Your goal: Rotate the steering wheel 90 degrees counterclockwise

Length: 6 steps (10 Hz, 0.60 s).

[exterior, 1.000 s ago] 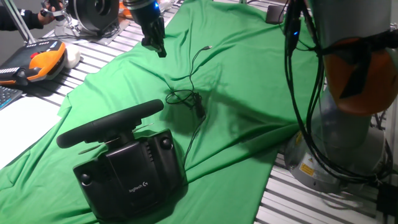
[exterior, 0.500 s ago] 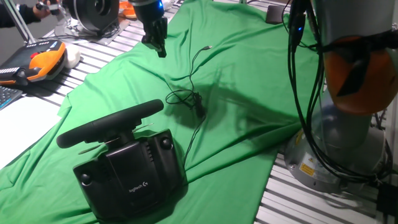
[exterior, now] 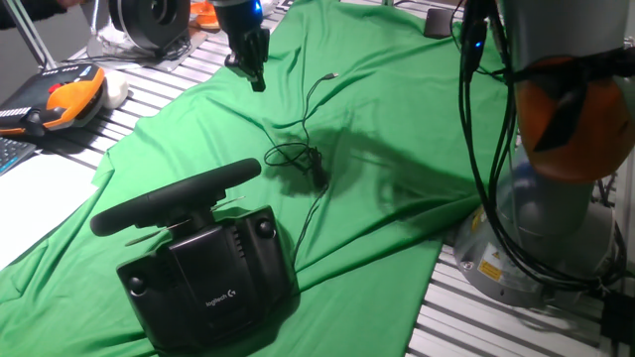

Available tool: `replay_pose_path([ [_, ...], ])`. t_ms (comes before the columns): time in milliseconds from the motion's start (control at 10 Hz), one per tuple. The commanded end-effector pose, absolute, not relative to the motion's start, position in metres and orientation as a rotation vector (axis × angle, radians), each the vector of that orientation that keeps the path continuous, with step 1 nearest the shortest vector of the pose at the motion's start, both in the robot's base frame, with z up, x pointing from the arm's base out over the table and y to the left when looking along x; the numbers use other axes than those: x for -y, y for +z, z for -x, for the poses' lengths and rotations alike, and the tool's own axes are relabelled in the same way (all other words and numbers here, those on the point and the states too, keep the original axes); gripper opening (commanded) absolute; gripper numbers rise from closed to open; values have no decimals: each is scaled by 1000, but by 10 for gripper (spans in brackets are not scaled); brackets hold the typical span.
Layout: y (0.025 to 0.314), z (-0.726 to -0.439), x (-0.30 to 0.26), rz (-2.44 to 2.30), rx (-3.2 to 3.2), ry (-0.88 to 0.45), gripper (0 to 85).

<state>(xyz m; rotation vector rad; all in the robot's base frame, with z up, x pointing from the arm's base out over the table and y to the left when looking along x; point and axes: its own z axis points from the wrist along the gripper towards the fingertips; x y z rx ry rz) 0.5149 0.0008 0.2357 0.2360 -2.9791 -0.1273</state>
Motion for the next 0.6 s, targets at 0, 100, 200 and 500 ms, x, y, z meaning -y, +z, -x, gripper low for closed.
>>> replay_pose_path([
  [0, 236, -515, -1, -262, 2972, -139, 0],
  [100, 236, -515, -1, -268, 2961, -183, 0],
  [200, 236, -515, -1, -253, 2960, -216, 0],
  [500, 228, -527, -34, -179, 2947, -347, 0],
])
